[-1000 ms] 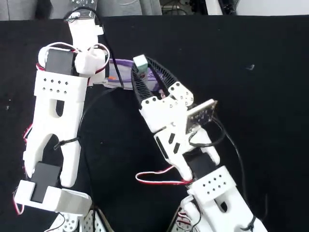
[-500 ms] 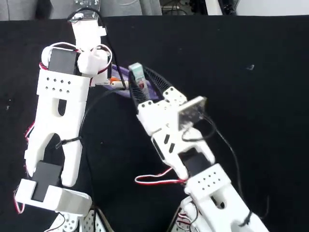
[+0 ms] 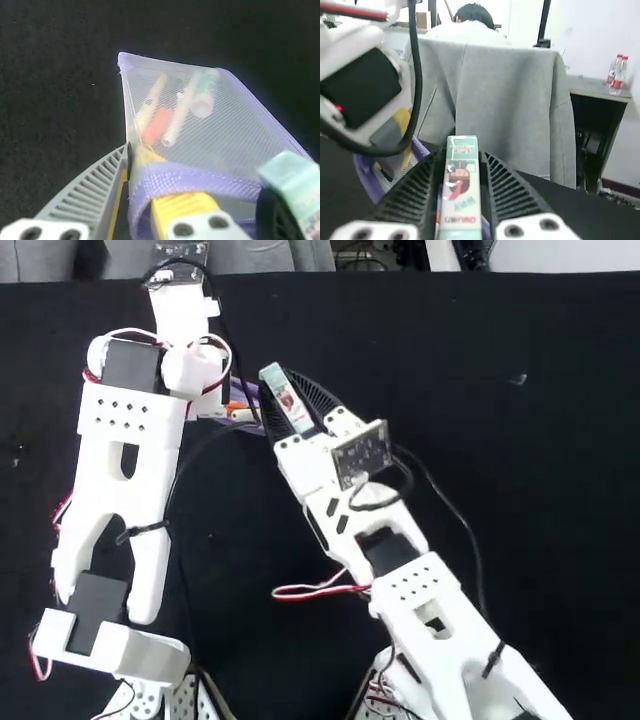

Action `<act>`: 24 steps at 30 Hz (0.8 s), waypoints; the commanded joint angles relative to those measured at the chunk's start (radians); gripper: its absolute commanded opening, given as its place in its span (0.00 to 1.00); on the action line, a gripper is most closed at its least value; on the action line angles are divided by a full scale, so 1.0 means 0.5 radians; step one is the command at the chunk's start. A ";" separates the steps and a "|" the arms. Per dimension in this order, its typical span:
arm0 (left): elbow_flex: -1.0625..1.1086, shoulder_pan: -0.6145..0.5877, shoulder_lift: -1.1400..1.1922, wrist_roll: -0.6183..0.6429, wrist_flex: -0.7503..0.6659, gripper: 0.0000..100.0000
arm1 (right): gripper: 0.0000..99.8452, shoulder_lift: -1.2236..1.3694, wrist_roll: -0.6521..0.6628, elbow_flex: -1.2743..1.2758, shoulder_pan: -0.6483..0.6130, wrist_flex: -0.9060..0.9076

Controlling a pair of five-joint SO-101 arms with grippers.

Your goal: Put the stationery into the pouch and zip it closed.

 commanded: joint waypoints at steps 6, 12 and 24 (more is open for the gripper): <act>-0.020 0.029 -0.021 0.028 -0.009 0.03 | 0.01 -0.661 0.028 0.100 0.061 0.359; -0.029 0.032 -0.018 0.028 -0.009 0.03 | 0.01 -1.119 0.028 0.103 -0.077 0.730; -0.017 0.032 -0.018 0.028 -0.009 0.03 | 0.01 -0.569 0.028 -0.222 -0.101 0.948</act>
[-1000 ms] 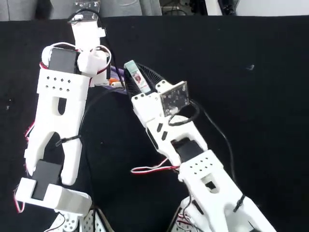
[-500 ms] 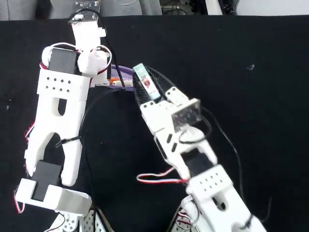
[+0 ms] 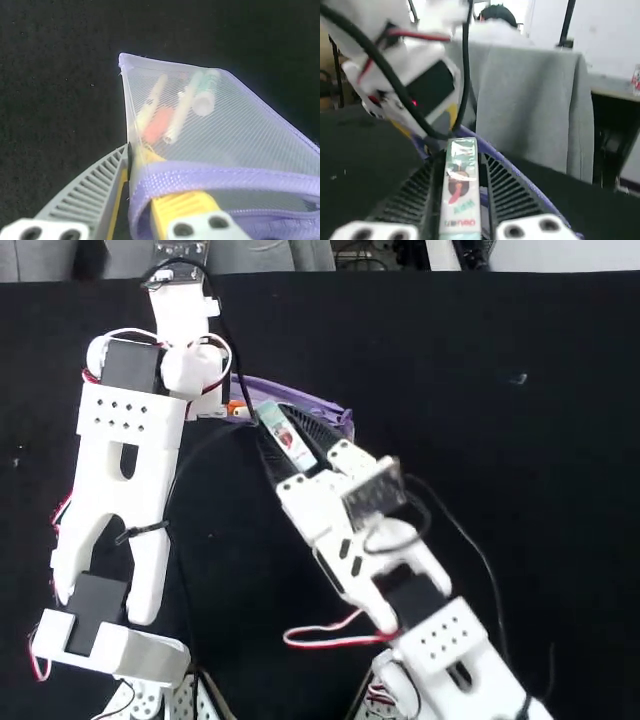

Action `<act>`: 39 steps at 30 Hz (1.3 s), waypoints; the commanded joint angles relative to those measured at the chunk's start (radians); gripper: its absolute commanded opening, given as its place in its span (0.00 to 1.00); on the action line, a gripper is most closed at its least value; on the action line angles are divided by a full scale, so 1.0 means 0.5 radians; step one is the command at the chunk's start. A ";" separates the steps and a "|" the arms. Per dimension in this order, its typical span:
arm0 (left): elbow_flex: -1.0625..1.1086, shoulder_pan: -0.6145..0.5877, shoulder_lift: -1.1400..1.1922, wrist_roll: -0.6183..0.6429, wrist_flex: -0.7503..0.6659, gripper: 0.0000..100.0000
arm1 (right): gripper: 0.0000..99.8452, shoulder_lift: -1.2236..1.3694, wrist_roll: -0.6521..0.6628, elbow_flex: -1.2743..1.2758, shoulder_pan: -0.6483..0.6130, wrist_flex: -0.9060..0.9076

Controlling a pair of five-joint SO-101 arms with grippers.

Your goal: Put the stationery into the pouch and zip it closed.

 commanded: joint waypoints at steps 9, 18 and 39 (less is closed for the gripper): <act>-0.017 0.032 -0.018 0.028 -0.006 0.03 | 0.01 0.370 0.012 -0.710 0.129 0.608; -0.017 0.032 -0.018 0.025 -0.003 0.03 | 0.01 0.821 0.000 -1.404 0.129 1.280; -0.014 0.029 -0.018 0.025 0.006 0.03 | 0.01 1.738 -0.052 -2.410 0.104 2.240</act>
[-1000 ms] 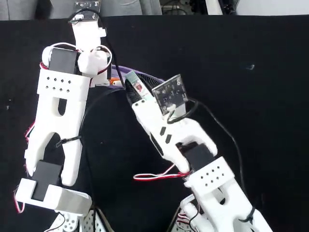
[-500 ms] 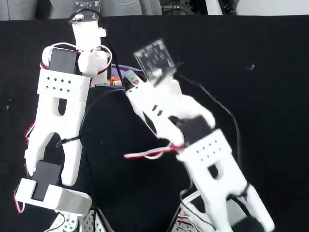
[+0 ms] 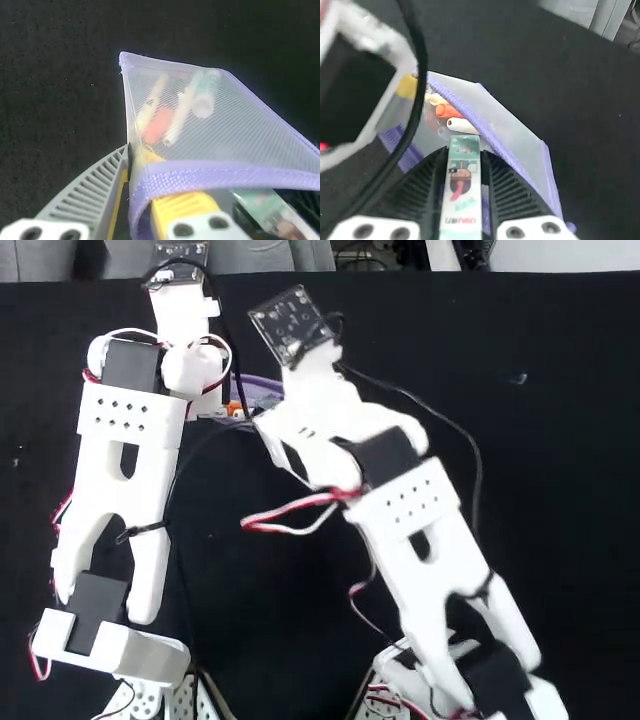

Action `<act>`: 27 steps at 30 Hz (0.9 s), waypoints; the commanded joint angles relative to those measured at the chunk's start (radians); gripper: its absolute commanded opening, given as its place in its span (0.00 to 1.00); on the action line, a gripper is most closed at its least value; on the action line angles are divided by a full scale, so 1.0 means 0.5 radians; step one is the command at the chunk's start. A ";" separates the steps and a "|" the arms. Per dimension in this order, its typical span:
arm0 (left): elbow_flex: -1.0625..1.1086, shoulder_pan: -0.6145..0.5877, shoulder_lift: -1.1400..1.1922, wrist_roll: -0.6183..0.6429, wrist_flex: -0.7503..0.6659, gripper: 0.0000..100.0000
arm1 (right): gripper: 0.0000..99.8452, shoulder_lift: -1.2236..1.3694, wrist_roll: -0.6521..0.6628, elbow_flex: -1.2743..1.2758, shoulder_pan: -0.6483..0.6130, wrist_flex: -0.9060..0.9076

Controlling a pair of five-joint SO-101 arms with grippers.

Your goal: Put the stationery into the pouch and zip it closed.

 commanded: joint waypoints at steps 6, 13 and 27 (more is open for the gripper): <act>-0.014 0.029 -0.018 0.025 0.006 0.03 | 0.02 0.229 -0.021 -0.247 0.043 0.101; -0.011 0.029 -0.018 0.025 0.006 0.03 | 0.28 0.226 -0.006 -0.253 0.058 0.101; 0.032 0.032 -0.021 0.025 -0.009 0.03 | 0.34 -0.032 -0.006 -0.229 0.049 0.126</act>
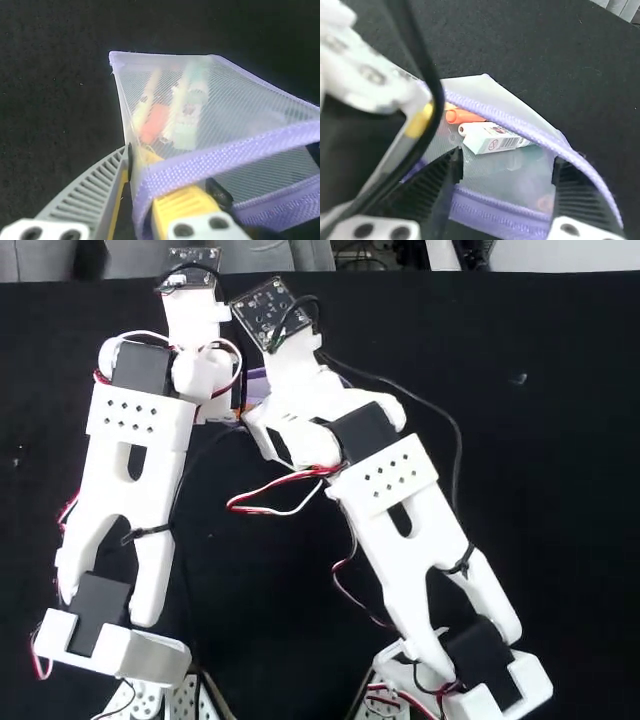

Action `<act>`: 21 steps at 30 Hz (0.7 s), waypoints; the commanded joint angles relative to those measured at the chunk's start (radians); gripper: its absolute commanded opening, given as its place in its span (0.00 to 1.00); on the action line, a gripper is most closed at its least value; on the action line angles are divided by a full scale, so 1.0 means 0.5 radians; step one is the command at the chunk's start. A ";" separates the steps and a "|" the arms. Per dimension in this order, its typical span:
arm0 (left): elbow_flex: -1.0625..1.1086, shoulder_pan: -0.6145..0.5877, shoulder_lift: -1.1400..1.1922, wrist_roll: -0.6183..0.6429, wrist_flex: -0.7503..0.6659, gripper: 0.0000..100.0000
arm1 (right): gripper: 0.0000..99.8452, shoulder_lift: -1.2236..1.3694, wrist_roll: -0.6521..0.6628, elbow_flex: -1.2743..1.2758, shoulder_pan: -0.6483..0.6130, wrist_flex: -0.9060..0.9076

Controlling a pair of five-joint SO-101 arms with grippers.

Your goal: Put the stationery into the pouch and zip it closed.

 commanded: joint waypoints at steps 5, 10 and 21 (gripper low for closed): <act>-0.020 -0.002 -0.031 0.021 -0.006 0.03 | 0.34 -0.526 -0.006 0.048 0.040 0.058; -0.020 -0.002 -0.037 0.021 -0.031 0.03 | 0.34 -0.812 0.160 0.146 0.049 0.064; -0.020 0.005 -0.034 0.025 -0.034 0.03 | 0.34 -1.379 0.334 0.848 0.460 -0.043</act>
